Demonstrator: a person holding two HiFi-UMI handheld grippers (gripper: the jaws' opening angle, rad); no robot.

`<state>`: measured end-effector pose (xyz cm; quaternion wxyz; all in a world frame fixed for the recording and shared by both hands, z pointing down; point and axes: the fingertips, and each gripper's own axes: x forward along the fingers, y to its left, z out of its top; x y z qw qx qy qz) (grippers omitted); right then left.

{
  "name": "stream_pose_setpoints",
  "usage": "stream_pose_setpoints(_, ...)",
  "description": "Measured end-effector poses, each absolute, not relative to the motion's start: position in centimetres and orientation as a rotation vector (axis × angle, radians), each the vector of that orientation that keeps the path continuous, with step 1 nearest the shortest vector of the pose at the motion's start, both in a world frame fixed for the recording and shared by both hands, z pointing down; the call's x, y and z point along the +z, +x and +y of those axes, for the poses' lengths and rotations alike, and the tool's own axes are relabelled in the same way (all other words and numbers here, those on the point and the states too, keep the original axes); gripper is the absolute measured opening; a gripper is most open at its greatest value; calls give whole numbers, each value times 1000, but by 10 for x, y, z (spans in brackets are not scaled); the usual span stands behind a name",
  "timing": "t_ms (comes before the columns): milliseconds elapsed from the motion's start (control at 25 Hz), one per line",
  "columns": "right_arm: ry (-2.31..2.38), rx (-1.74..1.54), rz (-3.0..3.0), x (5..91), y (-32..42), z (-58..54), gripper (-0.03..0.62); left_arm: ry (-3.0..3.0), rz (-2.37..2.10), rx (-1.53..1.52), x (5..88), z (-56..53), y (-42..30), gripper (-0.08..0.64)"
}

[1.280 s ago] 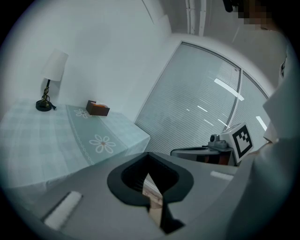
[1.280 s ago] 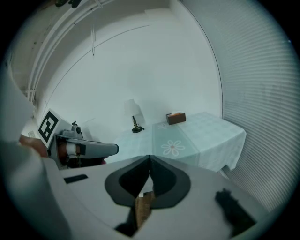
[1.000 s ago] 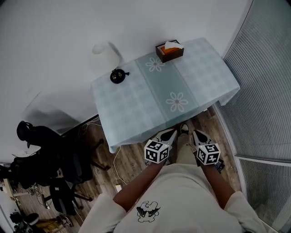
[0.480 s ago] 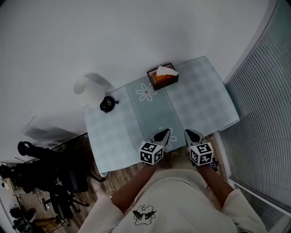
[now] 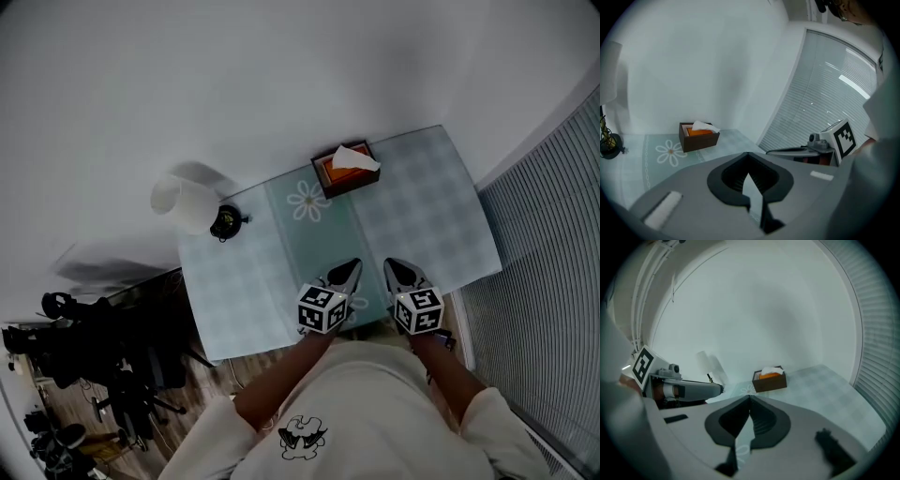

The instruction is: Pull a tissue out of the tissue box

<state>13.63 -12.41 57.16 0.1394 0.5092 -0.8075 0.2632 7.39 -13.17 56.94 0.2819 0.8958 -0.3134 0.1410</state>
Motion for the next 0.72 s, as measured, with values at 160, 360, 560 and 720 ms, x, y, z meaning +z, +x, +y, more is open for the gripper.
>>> stream_pose_setpoints(160, 1480, 765, -2317, 573, 136, -135, 14, 2393, -847, 373, 571, -148, 65, 5)
stream_pose_setpoints(360, 1493, 751, -2308, 572, 135, -162, 14, 2366, -869, 332, 571, -171, 58, 5)
stream_pose_setpoints(560, 1489, 709, -2315, 566, 138, -200, 14, 2382, -884, 340, 572, -206, 59, 5)
stream_pose_setpoints(720, 1451, 649, -2306, 571, 143, -232, 14, 2397, -888, 362, 575, -238, 63, 5)
